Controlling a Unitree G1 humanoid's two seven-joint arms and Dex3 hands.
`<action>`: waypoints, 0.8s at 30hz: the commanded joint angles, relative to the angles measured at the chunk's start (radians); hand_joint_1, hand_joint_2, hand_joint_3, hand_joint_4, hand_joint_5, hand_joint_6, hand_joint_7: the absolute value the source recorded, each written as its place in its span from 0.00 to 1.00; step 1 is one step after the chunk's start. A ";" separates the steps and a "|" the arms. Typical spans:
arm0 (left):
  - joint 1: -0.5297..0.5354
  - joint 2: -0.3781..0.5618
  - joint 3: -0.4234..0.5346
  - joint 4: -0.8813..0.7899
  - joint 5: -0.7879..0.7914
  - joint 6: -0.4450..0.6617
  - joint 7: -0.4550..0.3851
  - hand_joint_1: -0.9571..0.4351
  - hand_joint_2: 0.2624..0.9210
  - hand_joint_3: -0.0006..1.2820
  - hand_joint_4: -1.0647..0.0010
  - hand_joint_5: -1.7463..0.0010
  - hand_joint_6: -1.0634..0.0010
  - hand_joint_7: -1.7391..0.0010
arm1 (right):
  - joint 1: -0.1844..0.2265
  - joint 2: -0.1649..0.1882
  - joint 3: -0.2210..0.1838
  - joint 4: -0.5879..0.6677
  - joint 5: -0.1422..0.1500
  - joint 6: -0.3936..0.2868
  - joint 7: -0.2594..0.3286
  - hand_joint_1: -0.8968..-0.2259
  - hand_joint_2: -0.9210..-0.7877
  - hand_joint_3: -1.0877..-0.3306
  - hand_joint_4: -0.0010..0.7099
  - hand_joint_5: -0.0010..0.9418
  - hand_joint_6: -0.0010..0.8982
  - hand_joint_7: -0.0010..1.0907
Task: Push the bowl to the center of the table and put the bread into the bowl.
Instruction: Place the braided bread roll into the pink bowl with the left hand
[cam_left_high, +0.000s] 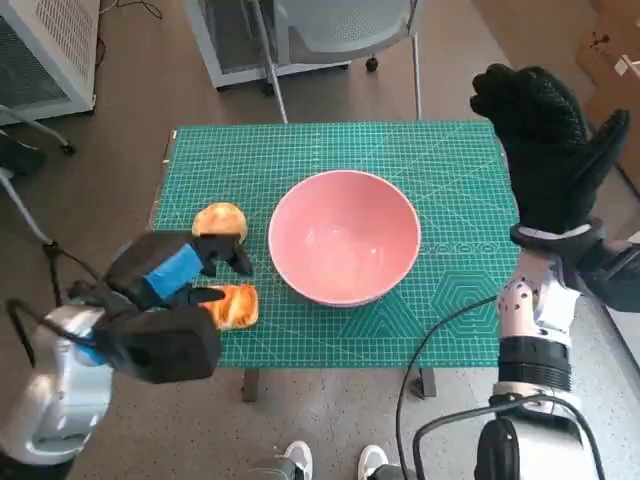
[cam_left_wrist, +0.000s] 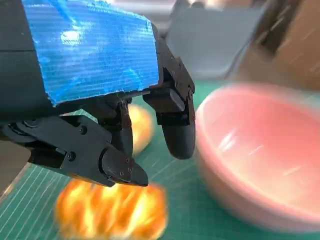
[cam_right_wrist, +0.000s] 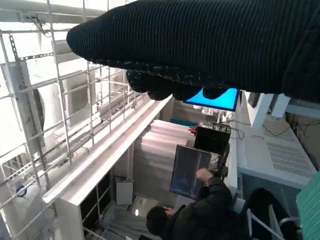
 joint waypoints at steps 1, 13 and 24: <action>-0.062 -0.011 0.072 -0.088 -0.023 0.003 -0.003 0.69 0.95 0.00 0.18 0.46 0.31 0.38 | 0.022 0.007 0.005 0.005 -0.005 -0.002 -0.011 0.36 0.00 0.51 0.38 0.00 0.42 0.01; -0.293 -0.054 0.023 -0.046 0.045 -0.037 0.038 0.69 0.91 0.01 0.15 0.43 0.23 0.49 | 0.035 0.010 0.016 -0.005 -0.002 -0.005 -0.013 0.36 0.00 0.50 0.37 0.00 0.41 0.00; -0.434 -0.116 -0.100 -0.046 0.133 0.043 -0.044 0.69 0.92 0.01 0.18 0.42 0.23 0.48 | 0.066 0.009 0.025 -0.057 -0.006 0.002 -0.031 0.36 0.00 0.49 0.36 0.00 0.40 0.00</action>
